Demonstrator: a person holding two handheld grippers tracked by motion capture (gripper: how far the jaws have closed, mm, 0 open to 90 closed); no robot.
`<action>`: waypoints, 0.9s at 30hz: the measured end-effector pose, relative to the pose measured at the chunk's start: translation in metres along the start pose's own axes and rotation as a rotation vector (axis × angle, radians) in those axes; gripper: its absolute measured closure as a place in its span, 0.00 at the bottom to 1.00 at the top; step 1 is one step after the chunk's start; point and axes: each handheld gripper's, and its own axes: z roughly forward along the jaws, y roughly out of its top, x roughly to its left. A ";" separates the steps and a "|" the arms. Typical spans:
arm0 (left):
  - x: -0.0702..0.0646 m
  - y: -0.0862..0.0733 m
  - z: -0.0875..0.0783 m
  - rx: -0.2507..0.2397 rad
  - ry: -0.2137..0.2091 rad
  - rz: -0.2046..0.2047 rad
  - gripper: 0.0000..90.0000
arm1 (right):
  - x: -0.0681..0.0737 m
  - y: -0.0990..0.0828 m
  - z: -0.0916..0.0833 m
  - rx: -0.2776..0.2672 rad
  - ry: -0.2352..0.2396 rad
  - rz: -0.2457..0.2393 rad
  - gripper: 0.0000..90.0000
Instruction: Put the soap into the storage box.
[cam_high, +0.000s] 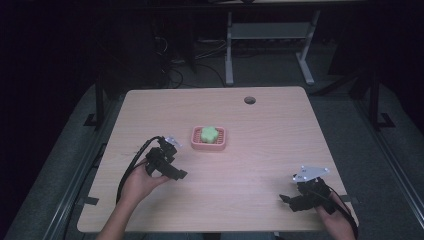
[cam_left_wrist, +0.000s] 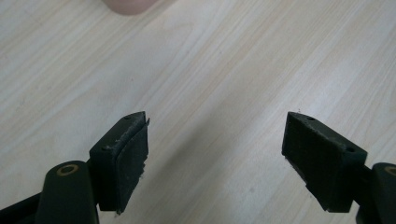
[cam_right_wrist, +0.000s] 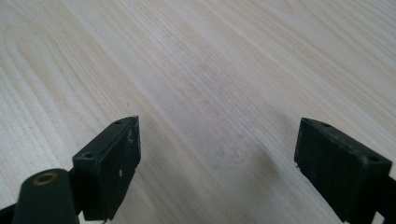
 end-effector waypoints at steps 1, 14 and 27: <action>0.000 -0.002 0.000 -0.005 0.000 -0.007 0.25 | 0.000 0.000 0.000 0.000 0.000 0.000 0.16; -0.004 -0.024 -0.002 -0.011 0.010 -0.015 0.25 | 0.000 0.000 0.001 0.002 -0.004 0.001 0.16; -0.013 -0.043 -0.005 -0.030 0.018 -0.013 0.25 | 0.001 0.000 0.000 -0.003 -0.007 0.002 0.16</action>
